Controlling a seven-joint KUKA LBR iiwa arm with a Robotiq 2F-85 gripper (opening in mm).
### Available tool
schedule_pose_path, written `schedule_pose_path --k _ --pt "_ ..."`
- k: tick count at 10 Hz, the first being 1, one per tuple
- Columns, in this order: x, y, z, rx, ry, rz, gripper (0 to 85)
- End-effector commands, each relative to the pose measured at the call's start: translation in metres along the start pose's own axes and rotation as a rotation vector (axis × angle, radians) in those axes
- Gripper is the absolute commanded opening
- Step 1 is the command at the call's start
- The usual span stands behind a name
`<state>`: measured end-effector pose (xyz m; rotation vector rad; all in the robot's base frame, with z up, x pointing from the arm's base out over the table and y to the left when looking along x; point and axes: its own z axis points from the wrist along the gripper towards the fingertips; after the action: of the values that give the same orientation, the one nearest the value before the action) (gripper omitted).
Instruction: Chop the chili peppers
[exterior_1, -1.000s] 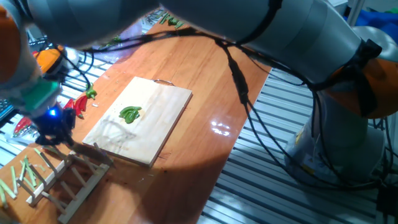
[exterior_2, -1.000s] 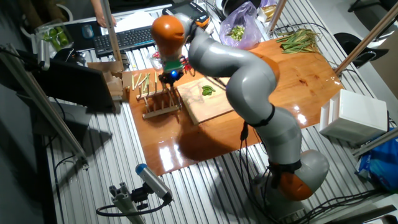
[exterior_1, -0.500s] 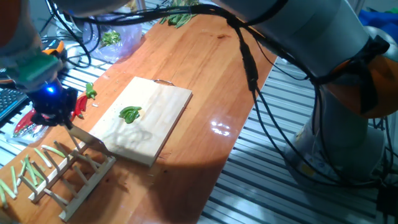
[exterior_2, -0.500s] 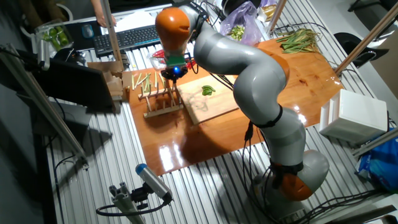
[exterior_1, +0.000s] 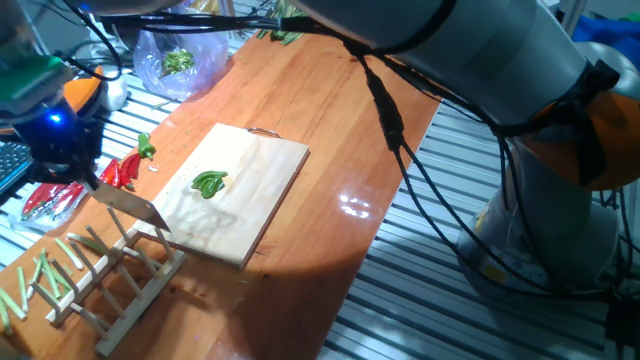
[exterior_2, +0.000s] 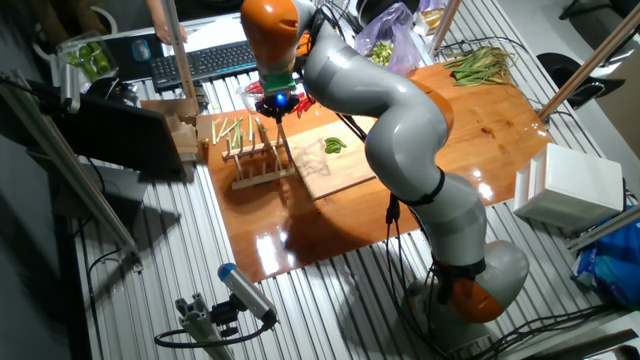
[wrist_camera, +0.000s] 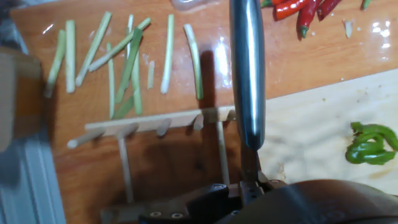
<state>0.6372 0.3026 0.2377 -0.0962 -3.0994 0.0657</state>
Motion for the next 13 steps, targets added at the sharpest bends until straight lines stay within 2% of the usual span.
schedule_pose_path --k 1,3,5,7,8,10,11,13 --pt "0.0007 -0.001 -0.0071 -0.007 0.008 -0.001 0.0" --pt "0.0007 -0.001 -0.0071 -0.033 0.022 0.007 0.0" --pt "0.0007 -0.001 -0.0071 -0.006 0.014 0.016 0.0" --pt "0.0007 -0.001 -0.0071 -0.017 0.031 0.075 0.0" --pt "0.0007 -0.001 -0.0071 -0.017 0.025 0.107 0.0" --pt "0.0007 -0.001 -0.0071 -0.043 0.008 0.128 0.0" --pt "0.0007 -0.001 -0.0071 -0.015 0.015 0.117 0.0" --pt "0.0007 -0.001 -0.0071 -0.033 0.051 0.071 0.0"
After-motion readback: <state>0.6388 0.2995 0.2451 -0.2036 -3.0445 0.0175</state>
